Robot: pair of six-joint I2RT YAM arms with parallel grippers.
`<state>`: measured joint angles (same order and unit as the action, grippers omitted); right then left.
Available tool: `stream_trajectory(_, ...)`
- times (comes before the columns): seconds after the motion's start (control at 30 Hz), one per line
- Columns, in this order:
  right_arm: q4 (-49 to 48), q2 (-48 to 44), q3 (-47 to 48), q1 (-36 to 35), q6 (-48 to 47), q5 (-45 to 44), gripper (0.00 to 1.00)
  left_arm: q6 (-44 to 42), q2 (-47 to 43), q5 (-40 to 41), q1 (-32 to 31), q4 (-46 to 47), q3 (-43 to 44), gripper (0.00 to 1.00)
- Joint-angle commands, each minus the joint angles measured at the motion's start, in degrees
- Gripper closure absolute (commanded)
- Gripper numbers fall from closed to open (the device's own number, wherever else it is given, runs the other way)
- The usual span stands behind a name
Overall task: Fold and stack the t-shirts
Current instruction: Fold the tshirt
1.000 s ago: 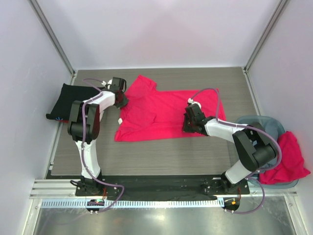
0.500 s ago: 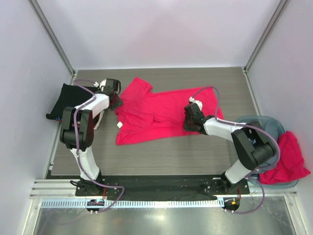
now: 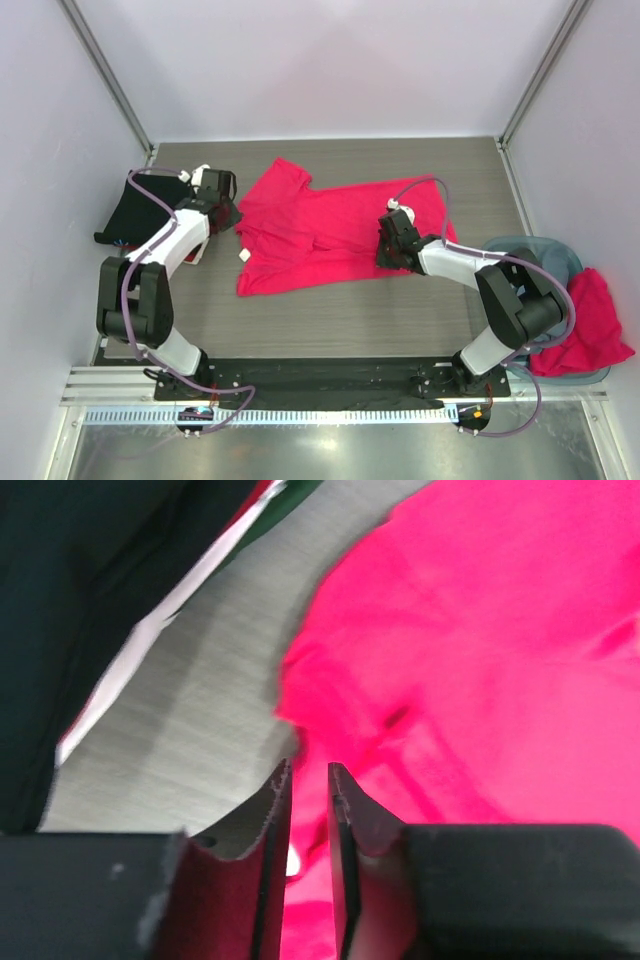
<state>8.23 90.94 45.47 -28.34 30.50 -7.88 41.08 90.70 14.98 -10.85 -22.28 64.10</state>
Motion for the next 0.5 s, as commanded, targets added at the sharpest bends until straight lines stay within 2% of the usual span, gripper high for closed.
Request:
stream_trajectory(0.0, 0.12, -2.43, 1.37, 0.12, -0.27, 0.41, 0.99, -1.88, 0.71, -0.03, 1.62, -1.89, -1.52, 0.81)
stream_trajectory(0.03, 0.03, -2.34, 1.2, 0.12, -0.35, 0.5, 0.99, -2.23, 1.15, -0.48, 1.8, -1.97, -1.43, 0.84)
stream_trajectory(0.17, -0.23, -2.08, 0.93, 0.12, -0.35, 0.94, 0.99, -2.5, 3.61, -0.48, 1.8, -2.85, -0.73, 0.85)
stream_trajectory(0.47, -0.23, -1.9, 0.85, 0.12, -0.53, 0.67, 0.99, -1.97, 9.85, -2.94, 1.8, -1.8, 2.43, 0.8)
